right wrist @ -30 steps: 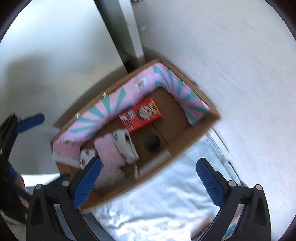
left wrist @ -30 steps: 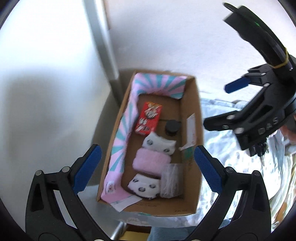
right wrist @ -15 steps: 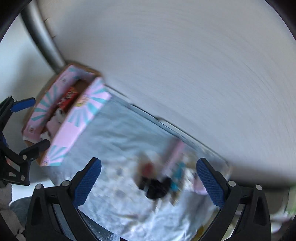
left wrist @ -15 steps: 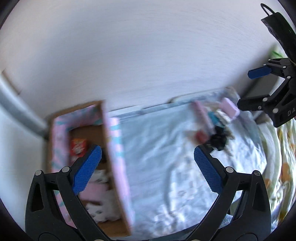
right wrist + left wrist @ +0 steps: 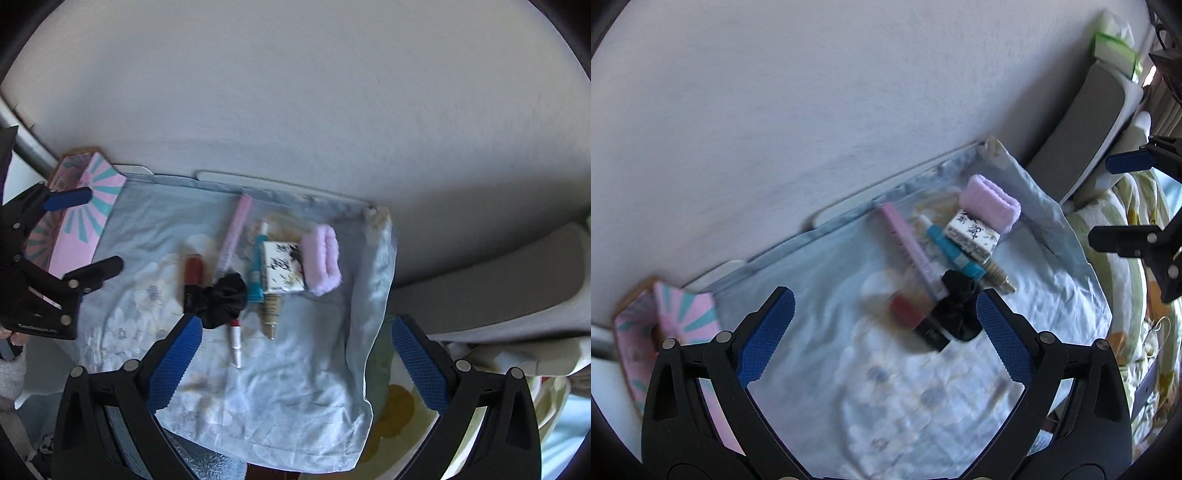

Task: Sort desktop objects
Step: 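Move both tools back over the remaining items on the bed, then grasp the slim pink box with the left tool while the right tool grasps the pink wristband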

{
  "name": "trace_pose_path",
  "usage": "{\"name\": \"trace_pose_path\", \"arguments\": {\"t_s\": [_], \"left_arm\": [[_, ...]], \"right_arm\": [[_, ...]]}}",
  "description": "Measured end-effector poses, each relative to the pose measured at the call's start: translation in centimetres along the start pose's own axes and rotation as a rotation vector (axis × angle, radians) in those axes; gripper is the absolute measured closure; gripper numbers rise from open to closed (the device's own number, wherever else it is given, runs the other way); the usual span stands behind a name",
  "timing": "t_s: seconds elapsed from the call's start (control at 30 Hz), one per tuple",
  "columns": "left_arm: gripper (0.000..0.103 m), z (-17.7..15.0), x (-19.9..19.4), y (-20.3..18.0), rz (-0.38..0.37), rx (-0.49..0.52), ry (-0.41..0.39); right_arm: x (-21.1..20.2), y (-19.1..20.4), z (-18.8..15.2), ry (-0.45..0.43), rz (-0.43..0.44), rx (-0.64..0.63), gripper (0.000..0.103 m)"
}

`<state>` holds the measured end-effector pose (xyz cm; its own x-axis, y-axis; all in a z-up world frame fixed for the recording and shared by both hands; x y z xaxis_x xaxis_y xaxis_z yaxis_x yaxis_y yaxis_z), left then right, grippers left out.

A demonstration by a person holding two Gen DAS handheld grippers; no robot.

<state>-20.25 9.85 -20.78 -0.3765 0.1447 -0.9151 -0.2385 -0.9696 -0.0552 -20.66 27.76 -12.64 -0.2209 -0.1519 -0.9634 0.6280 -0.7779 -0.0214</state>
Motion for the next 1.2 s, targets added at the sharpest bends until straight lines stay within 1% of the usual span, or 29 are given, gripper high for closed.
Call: {"name": "trace_pose_path", "arguments": {"t_s": [0.17, 0.23, 0.33, 0.4, 0.47, 0.5, 0.57, 0.67, 0.7, 0.73, 0.77, 0.83, 0.87, 0.9, 0.93, 0.97, 1.1, 1.2], "left_arm": [[0.006, 1.1, 5.2, -1.0, 0.012, -0.014, 0.066], [0.011, 1.3, 7.0, -1.0, 0.006, -0.031, 0.091], [0.016, 1.6, 9.5, -0.9, 0.000, -0.067, 0.130], [0.018, 1.8, 10.6, -0.9, -0.003, -0.084, 0.148], [0.019, 1.9, 11.3, -0.9, 0.000, -0.094, 0.155], [0.021, 1.9, 11.6, -0.9, 0.001, -0.098, 0.160], [0.023, 1.8, 12.1, -0.9, 0.005, -0.102, 0.172], [0.032, 1.6, 12.7, -0.8, 0.006, -0.109, 0.190], [0.039, 1.5, 12.9, -0.8, 0.005, -0.111, 0.197], [0.047, 1.4, 13.2, -0.9, 0.002, -0.113, 0.205], [0.051, 1.2, 13.4, -0.9, 0.000, -0.115, 0.212], [0.064, 1.0, 13.7, -0.9, 0.000, -0.121, 0.227], [0.067, 0.9, 13.9, -0.9, -0.003, -0.126, 0.232], [0.076, 0.7, 14.0, -0.9, -0.009, -0.134, 0.236], [0.081, 0.7, 14.0, -0.9, -0.007, -0.138, 0.234], [0.084, 0.7, 14.0, -0.9, 0.000, -0.136, 0.230], [0.090, 0.5, 14.0, -1.1, 0.023, -0.112, 0.234], [0.091, 0.6, 13.3, -1.1, 0.016, -0.122, 0.222]], "right_arm": [[3.9, -1.3, 1.2, 0.022, 0.063, -0.017, 0.000], [5.7, -1.6, 1.9, 0.027, 0.090, -0.031, 0.001], [8.6, -1.9, 3.0, 0.038, 0.137, -0.039, 0.005], [10.3, -2.3, 3.4, 0.055, 0.159, -0.037, 0.011], [11.9, -2.7, 3.6, 0.082, 0.178, -0.032, 0.021], [12.6, -2.9, 3.6, 0.094, 0.188, -0.029, 0.024], [13.5, -3.3, 3.5, 0.113, 0.216, -0.018, 0.037], [14.2, -3.5, 3.2, 0.132, 0.258, -0.005, 0.043], [14.3, -3.6, 3.2, 0.133, 0.260, -0.005, 0.044], [14.4, -3.7, 3.0, 0.136, 0.262, -0.005, 0.047], [14.6, -3.8, 2.9, 0.139, 0.266, -0.004, 0.049], [14.7, -3.9, 2.6, 0.146, 0.281, -0.001, 0.061], [14.8, -4.0, 2.4, 0.150, 0.286, 0.001, 0.068], [14.9, -4.1, 2.2, 0.154, 0.286, 0.004, 0.069], [14.9, -4.2, 2.1, 0.156, 0.288, 0.008, 0.072], [14.9, -4.3, 2.0, 0.153, 0.296, 0.014, 0.074], [14.6, -4.5, 1.5, 0.142, 0.301, 0.019, 0.077], [14.1, -4.5, 1.1, 0.134, 0.287, 0.012, 0.079]]}}
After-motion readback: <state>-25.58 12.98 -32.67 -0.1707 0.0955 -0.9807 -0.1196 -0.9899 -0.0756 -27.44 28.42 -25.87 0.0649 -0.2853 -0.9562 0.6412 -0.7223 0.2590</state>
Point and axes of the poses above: each gripper's, at about its wrist camera, not at the fingertips, and x roughly the way its jaws point, y to its left, z to its top, the point moved 6 cm from there along x, roughly the way its jaws point, and after that the axes turned 1 degree about -z, right-handed, at the moved point
